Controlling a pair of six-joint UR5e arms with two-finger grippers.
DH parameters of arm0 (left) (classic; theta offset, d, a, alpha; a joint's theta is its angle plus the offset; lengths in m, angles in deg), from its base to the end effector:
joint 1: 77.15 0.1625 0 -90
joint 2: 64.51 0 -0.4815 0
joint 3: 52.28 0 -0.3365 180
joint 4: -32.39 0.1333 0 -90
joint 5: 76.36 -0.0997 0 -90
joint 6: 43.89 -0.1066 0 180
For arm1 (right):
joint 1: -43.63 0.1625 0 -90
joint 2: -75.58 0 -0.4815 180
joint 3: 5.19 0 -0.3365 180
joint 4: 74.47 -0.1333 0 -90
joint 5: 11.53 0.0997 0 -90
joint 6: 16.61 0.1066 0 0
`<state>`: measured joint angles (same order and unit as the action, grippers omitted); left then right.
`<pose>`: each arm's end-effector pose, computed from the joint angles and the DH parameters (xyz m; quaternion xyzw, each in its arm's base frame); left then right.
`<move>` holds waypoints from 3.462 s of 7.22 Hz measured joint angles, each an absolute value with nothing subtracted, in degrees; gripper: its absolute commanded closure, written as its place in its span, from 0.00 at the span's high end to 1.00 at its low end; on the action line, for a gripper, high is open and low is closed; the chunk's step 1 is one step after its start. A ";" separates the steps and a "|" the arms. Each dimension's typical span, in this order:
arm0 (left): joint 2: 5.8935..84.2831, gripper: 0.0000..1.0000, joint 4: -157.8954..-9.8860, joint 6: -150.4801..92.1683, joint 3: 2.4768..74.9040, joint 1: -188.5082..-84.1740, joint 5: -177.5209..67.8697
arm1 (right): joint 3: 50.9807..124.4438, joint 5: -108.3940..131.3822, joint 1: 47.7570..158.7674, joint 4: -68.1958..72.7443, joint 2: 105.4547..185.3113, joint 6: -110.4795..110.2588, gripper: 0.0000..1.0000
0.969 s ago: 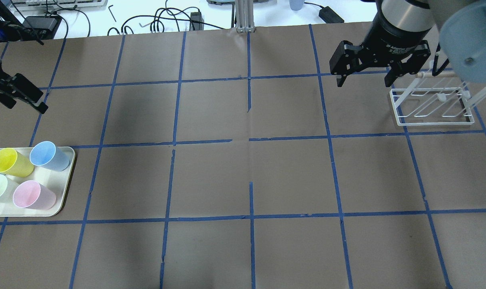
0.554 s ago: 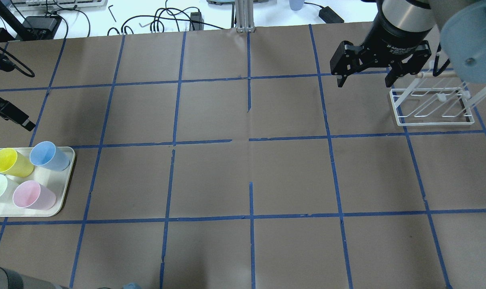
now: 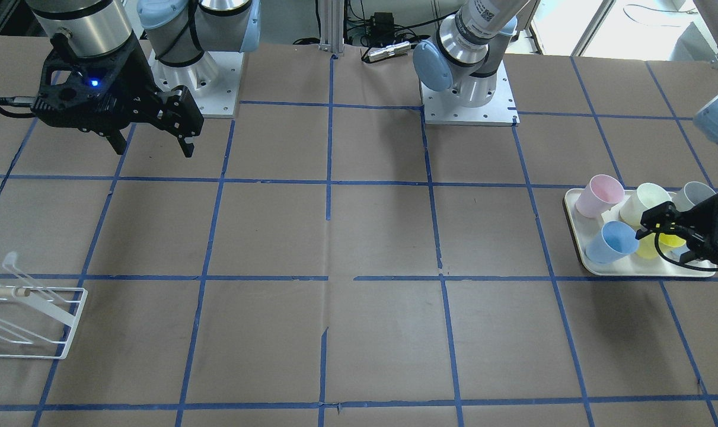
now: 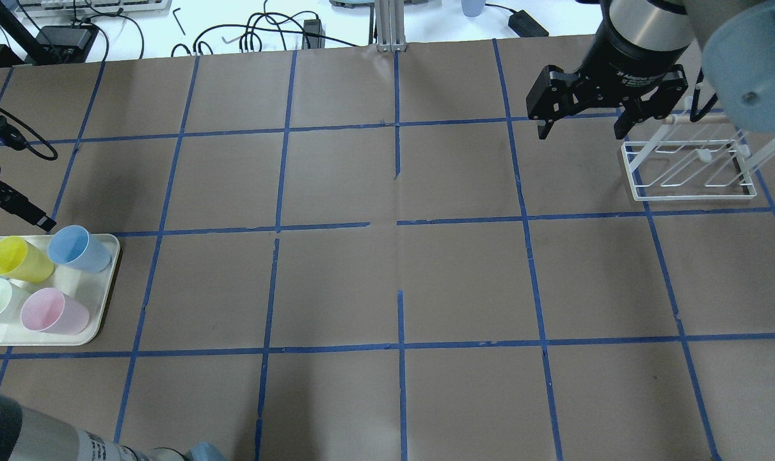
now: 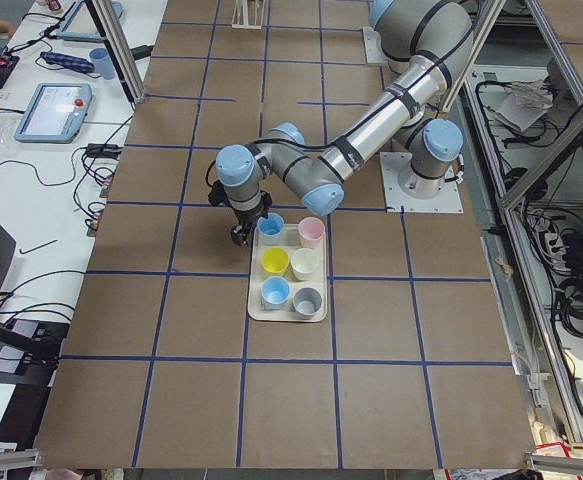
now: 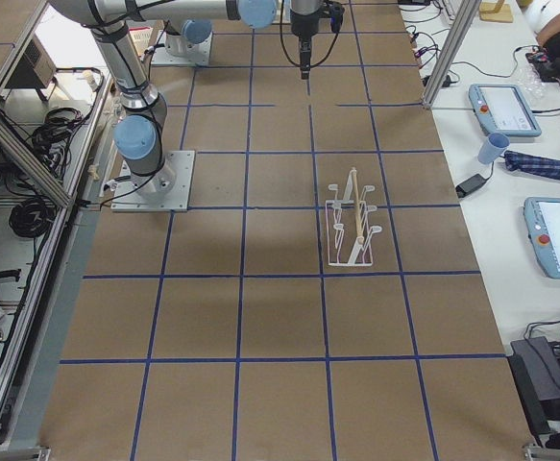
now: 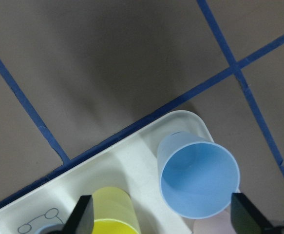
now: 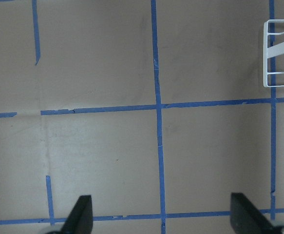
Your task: Transfer IKEA cup to right arm and place on rack
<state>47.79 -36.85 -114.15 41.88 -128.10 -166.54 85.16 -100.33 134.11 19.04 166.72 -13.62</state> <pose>0.2575 -0.5284 0.3421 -0.2687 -0.9619 -0.0300 0.0396 0.1392 -0.4331 0.5497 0.0215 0.9990 -0.0372 0.0116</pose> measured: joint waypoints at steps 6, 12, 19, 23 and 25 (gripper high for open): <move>49.70 1.00 -31.41 -111.65 45.79 -128.02 -166.73 | 85.15 -100.29 134.15 19.04 166.72 -13.62 1.00; 48.77 0.34 -28.35 -112.09 48.95 -128.21 -167.09 | 85.16 -100.32 134.07 19.04 166.72 -13.62 1.00; 46.25 0.00 -33.15 -111.84 46.41 -128.59 -166.94 | 85.16 -100.38 134.07 19.04 166.73 -13.62 1.00; 39.94 0.00 -54.65 -106.26 39.08 -132.50 -153.68 | 84.99 -100.15 133.60 18.74 166.63 -13.70 1.00; 36.94 0.00 -64.05 -102.54 39.34 -133.89 -141.07 | 84.61 -99.55 132.39 18.46 166.59 -14.03 1.00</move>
<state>36.94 -64.05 -102.54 39.34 -133.89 -141.07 84.61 -99.55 132.39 18.46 166.59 -14.03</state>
